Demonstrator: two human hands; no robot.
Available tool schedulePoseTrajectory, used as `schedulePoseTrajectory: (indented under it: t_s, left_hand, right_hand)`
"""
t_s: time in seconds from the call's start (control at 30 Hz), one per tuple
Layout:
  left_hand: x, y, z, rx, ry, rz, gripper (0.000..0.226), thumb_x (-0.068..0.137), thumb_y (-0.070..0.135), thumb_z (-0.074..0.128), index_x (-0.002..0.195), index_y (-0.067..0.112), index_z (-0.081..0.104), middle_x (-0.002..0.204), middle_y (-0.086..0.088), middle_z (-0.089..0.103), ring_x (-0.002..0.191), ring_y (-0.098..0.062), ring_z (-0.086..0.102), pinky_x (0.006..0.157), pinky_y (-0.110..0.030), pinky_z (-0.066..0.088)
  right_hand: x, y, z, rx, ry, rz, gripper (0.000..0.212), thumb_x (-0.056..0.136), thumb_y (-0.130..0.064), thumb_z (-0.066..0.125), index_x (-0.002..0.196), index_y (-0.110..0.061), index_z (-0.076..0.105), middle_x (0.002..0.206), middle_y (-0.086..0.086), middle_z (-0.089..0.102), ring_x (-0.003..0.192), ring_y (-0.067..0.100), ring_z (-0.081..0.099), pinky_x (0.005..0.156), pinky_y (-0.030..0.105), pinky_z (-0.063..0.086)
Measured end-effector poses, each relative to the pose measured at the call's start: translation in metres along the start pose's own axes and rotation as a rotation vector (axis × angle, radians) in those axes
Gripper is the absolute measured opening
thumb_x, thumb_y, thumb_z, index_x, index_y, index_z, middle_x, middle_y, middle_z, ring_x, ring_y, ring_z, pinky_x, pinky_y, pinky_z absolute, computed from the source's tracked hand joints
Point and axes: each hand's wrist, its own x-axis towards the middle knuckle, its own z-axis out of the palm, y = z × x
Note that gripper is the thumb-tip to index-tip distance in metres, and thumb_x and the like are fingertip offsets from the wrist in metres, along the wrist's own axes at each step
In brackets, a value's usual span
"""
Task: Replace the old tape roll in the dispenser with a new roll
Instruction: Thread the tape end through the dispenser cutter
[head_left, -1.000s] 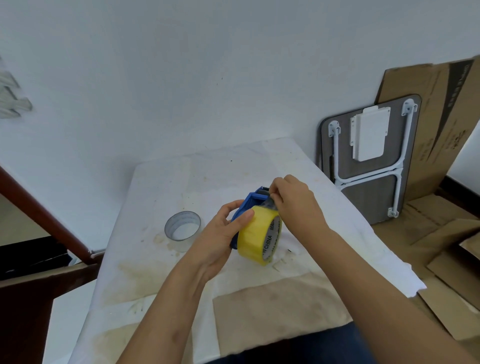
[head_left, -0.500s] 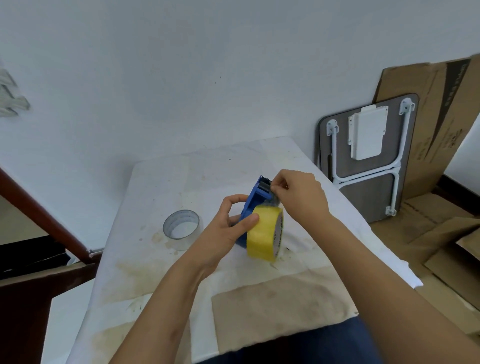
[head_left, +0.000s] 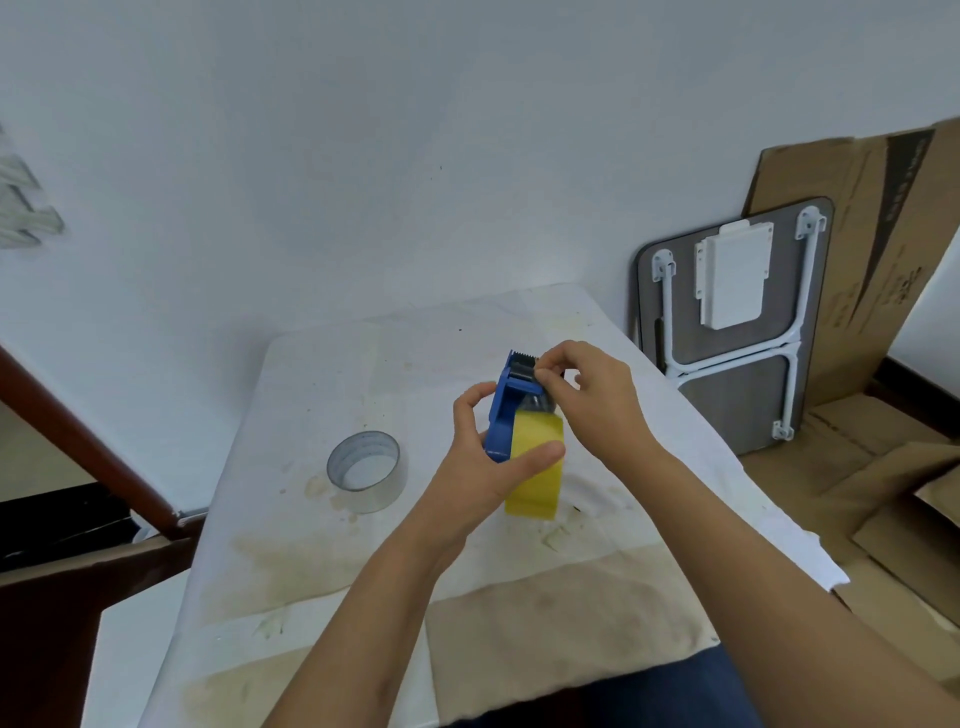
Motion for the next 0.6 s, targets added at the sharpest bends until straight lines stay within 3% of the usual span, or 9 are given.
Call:
schedulePoseTrajectory:
  t_s: [0.13,0.3,0.37,0.43,0.5,0.6]
  left_hand:
    - [0.003,-0.003,0.008,-0.012,0.011,0.049,0.093,0.076,0.021,0.086,0.144,0.048,0.028,0.122,0.012,0.066,0.11,-0.016,0.068,0.099,-0.04,0.055]
    - [0.004,-0.006,0.01,0.042,0.01,0.042,0.073,0.092,0.021,0.067,0.146,0.052,0.029,0.122,0.001,0.069,0.114,-0.021,0.064,0.097,-0.032,0.052]
    - [0.003,-0.005,0.012,0.103,-0.006,0.043,0.074,0.092,0.029,0.067,0.148,0.053,0.024,0.122,0.006,0.069,0.113,-0.014,0.065,0.098,-0.031,0.051]
    - [-0.001,-0.002,0.016,0.16,-0.028,0.061,0.092,0.082,0.036,0.077,0.148,0.054,0.016,0.129,0.019,0.06,0.112,-0.002,0.063,0.093,-0.026,0.054]
    - [-0.003,0.0,0.019,0.237,-0.005,0.082,0.106,0.078,0.028,0.082,0.151,0.05,0.008,0.129,0.025,0.049,0.109,0.004,0.059,0.083,-0.02,0.055]
    - [-0.001,0.003,0.015,0.324,0.067,0.082,0.092,0.08,0.019,0.074,0.149,0.045,0.018,0.121,0.018,0.054,0.1,-0.003,0.06,0.073,-0.018,0.051]
  right_hand:
    - [-0.003,0.005,0.007,0.114,0.103,0.046,0.007,0.089,-0.01,0.061,0.088,-0.01,0.068,0.091,0.003,0.07,0.082,0.005,0.059,0.073,0.005,0.042]
    - [-0.004,0.006,0.008,0.118,0.194,0.02,0.007,0.09,-0.008,0.059,0.091,-0.011,0.066,0.094,0.006,0.068,0.086,0.012,0.06,0.075,0.003,0.041]
    - [-0.003,0.005,0.007,0.071,0.201,-0.002,0.007,0.09,-0.008,0.059,0.092,-0.01,0.065,0.094,0.007,0.067,0.088,0.017,0.06,0.075,0.006,0.042]
    - [-0.002,0.003,0.006,0.037,0.177,-0.032,0.007,0.09,-0.008,0.059,0.092,-0.009,0.066,0.093,0.007,0.067,0.088,0.019,0.061,0.077,0.011,0.043]
    - [-0.001,0.0,0.003,0.006,0.144,-0.069,0.007,0.09,-0.008,0.06,0.092,-0.008,0.066,0.092,0.008,0.067,0.088,0.021,0.06,0.078,0.021,0.046]
    - [0.001,-0.003,-0.001,-0.062,0.094,-0.109,0.007,0.091,-0.009,0.059,0.092,-0.008,0.066,0.091,0.007,0.066,0.088,0.022,0.059,0.078,0.031,0.048]
